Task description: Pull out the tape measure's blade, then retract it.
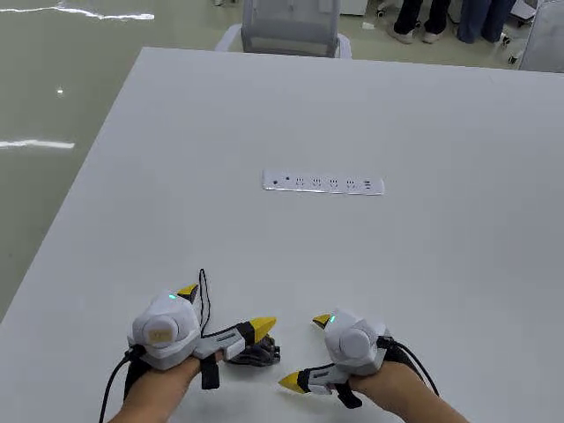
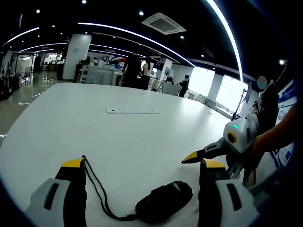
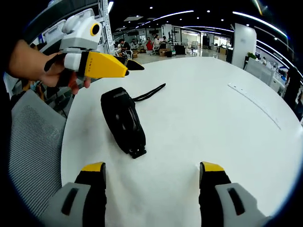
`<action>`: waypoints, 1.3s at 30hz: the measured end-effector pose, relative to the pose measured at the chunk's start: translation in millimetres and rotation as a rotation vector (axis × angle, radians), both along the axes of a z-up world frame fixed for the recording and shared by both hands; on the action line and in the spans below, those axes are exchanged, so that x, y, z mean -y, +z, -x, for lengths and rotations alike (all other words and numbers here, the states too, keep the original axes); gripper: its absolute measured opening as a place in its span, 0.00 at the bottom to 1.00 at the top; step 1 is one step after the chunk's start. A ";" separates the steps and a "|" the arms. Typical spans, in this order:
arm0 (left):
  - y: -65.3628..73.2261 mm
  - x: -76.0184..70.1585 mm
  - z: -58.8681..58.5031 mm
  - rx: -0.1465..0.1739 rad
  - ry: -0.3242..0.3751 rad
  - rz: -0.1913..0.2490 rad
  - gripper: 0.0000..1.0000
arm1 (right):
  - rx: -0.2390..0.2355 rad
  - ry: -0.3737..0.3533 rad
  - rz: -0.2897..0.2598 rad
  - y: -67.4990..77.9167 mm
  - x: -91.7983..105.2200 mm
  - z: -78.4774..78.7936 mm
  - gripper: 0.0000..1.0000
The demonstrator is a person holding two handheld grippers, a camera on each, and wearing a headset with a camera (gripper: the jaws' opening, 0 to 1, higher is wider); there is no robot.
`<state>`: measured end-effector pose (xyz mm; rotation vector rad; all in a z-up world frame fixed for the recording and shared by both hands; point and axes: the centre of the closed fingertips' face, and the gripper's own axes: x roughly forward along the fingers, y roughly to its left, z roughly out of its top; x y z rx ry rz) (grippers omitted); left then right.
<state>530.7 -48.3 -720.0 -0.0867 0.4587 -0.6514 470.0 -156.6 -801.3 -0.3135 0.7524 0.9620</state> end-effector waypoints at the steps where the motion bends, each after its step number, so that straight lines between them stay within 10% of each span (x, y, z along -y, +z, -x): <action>1: -1.6 -1.1 2.5 0.000 -0.015 -0.012 0.99 | 0.003 -0.009 -0.001 0.7 1.8 -0.3 0.85; 7: -16.7 -17.1 23.1 -0.042 -0.071 -0.134 0.99 | 0.011 -0.044 -0.032 9.2 16.2 8.2 0.94; 9: -22.2 -19.3 32.7 -0.080 -0.093 -0.118 0.99 | 0.015 -0.061 -0.037 11.1 24.3 12.7 0.94; 15: -16.1 -35.1 50.6 -0.007 -0.142 -0.089 0.99 | 0.071 -0.146 -0.025 16.6 54.6 21.3 1.00; 23: -13.8 -85.0 53.0 -0.005 -0.072 -0.098 0.99 | 0.111 -0.232 -0.051 34.1 84.6 39.6 1.00; 39: -21.2 -135.4 91.1 -0.066 -0.039 -0.067 0.99 | 0.165 -0.333 -0.073 58.0 135.2 70.1 1.00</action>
